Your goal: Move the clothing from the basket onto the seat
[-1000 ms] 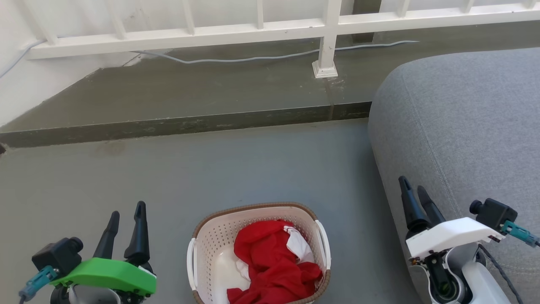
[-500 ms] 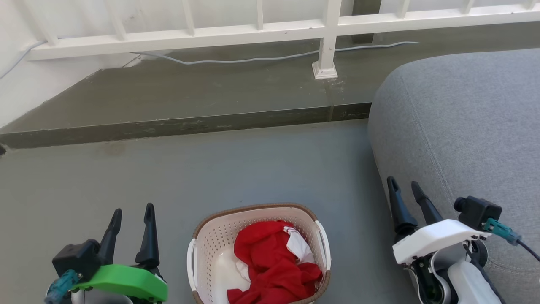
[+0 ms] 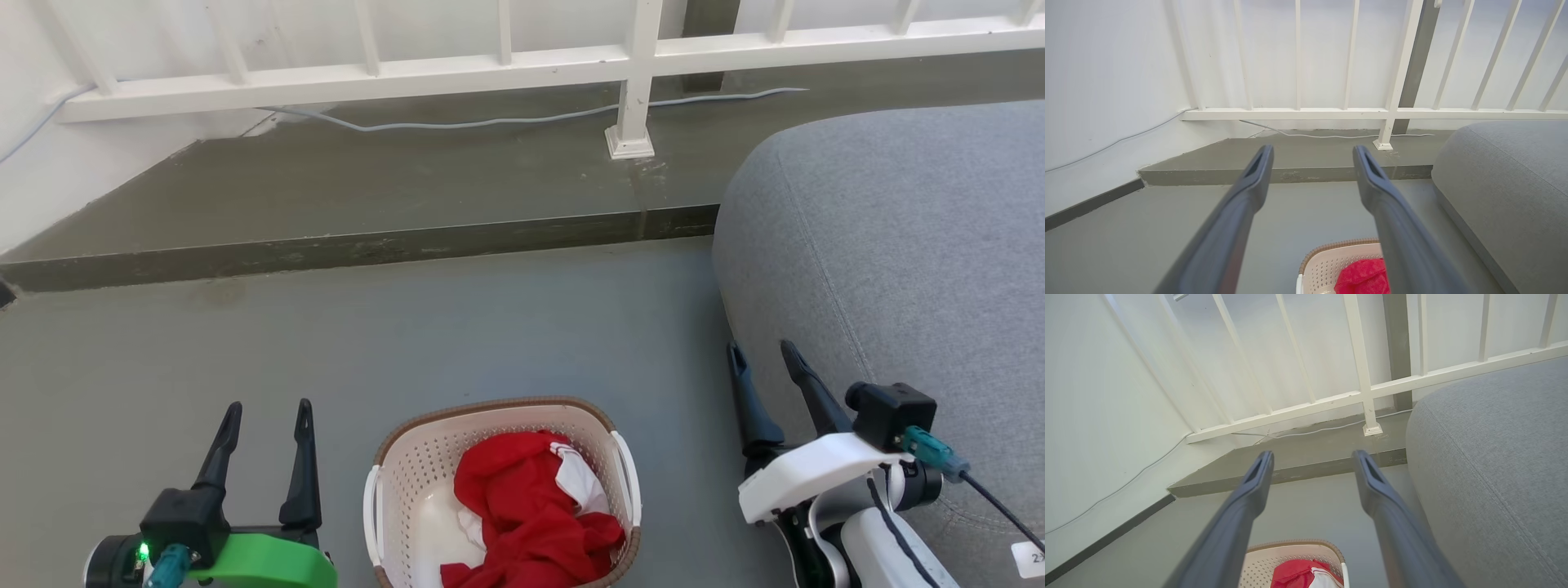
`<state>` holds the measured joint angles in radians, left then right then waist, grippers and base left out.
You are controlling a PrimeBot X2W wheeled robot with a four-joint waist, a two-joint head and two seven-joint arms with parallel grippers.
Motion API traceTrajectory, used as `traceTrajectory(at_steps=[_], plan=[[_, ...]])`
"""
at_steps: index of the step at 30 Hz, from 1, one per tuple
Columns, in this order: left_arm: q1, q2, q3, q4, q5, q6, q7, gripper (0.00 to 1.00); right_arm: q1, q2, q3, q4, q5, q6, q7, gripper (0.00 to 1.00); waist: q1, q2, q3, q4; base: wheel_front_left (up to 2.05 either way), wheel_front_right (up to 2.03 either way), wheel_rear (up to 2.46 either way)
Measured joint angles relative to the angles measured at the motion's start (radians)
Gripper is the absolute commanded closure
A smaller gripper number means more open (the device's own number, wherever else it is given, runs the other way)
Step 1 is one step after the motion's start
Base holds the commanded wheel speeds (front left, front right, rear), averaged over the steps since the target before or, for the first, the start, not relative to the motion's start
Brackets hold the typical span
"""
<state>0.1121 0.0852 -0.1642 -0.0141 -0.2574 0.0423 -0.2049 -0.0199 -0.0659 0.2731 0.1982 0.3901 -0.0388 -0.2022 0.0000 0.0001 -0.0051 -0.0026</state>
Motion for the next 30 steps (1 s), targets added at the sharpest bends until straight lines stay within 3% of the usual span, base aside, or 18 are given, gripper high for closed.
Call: traceTrajectory(at_steps=[13,30], plan=[[0.023,0.001,-0.006,-0.052,0.176,0.027,-0.044,0.0,-0.001,-0.006,0.039,-0.025,-0.181,-0.024,-0.045,0.0,0.0,0.0,-0.002,0.0,0.0,0.0,0.0],[0.037,0.001,-0.006,-0.058,0.182,0.03,-0.047,0.0,-0.002,-0.006,0.035,-0.028,-0.205,-0.024,-0.048,0.0,0.0,-0.0001,0.003,0.0,0.0,0.0,0.0]])
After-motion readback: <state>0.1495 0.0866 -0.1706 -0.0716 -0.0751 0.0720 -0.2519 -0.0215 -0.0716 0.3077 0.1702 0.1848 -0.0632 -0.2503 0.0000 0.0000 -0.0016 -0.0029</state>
